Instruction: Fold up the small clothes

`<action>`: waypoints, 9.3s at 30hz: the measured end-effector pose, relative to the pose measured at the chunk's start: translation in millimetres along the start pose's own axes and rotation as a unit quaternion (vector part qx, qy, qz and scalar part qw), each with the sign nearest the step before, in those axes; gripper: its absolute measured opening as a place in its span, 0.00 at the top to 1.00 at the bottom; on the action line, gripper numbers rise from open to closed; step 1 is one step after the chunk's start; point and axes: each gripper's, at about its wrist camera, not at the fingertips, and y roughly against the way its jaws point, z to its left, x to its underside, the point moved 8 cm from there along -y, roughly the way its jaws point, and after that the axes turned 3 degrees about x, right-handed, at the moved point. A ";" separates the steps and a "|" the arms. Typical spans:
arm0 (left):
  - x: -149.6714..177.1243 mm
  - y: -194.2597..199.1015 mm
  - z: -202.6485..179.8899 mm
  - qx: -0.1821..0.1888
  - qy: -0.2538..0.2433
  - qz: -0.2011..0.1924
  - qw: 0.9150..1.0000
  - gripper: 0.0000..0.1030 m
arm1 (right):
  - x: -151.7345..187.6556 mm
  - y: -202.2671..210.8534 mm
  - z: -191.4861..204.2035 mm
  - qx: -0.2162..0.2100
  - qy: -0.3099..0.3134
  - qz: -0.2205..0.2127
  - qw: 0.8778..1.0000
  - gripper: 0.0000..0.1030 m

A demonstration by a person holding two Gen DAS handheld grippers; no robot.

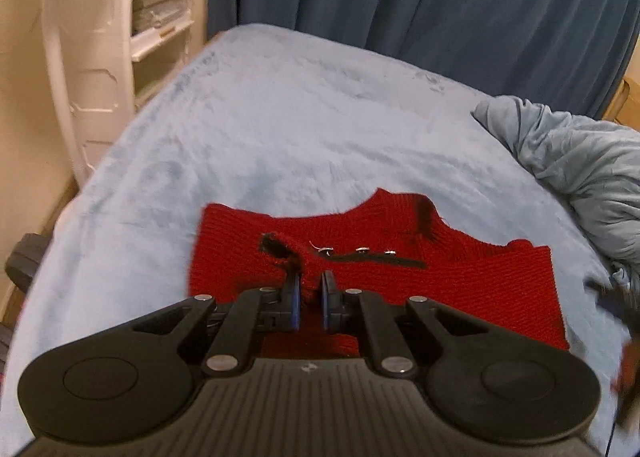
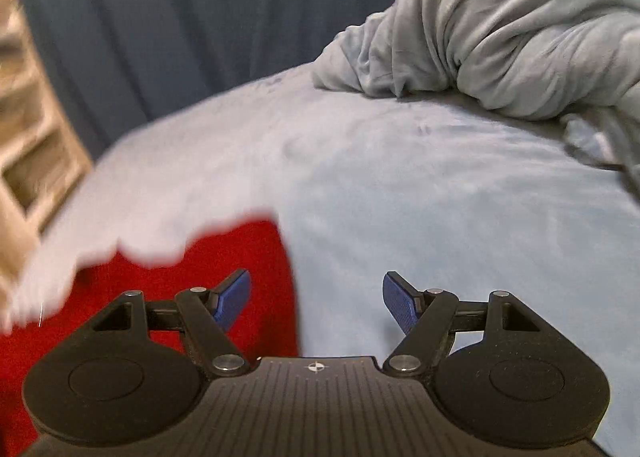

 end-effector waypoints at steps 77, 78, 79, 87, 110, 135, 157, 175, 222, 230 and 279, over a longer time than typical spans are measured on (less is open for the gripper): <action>279.6 371.5 -83.9 -0.087 -0.071 -0.019 0.993 0.00 | 225.4 470.1 1.1 -0.114 0.198 0.023 0.973 0.18; 279.5 369.3 -82.6 -0.089 -0.070 -0.017 0.993 0.00 | 226.9 467.9 1.3 -0.115 0.198 0.028 0.973 0.18; 279.8 367.2 -81.2 -0.090 -0.069 -0.014 0.993 0.00 | 228.1 465.8 1.9 -0.116 0.198 0.031 0.973 0.18; 264.6 344.4 -51.7 -0.128 -0.053 -0.006 0.990 0.00 | 218.4 438.9 1.0 -0.101 0.197 0.038 0.974 0.18; 248.0 163.1 54.8 -0.139 -0.154 0.090 0.974 0.00 | 200.4 209.6 -37.7 0.003 0.142 0.158 0.977 0.17; 267.9 195.7 54.0 0.050 0.033 0.185 0.981 0.80 | 220.9 255.8 -67.0 -0.126 0.080 0.233 0.961 0.83; 356.8 340.2 38.0 0.094 0.062 0.171 0.979 0.82 | 243.3 420.0 -119.1 -0.131 0.050 0.219 0.966 0.86; 149.3 231.3 41.1 0.119 0.161 0.150 0.968 0.80 | 86.5 271.5 -39.0 -0.098 -0.034 0.261 0.960 0.86; 114.4 97.0 141.3 -0.038 0.162 0.064 0.984 0.17 | 98.2 126.9 -69.7 -0.011 -0.056 0.122 0.991 0.47; 189.9 107.9 97.1 -0.018 0.077 0.140 0.987 0.25 | 171.9 169.0 -90.0 0.041 -0.005 0.148 0.988 0.49; 285.5 396.8 -96.1 -0.032 -0.085 -0.040 0.995 0.00 | 216.9 485.9 22.1 -0.116 0.153 0.040 0.981 0.21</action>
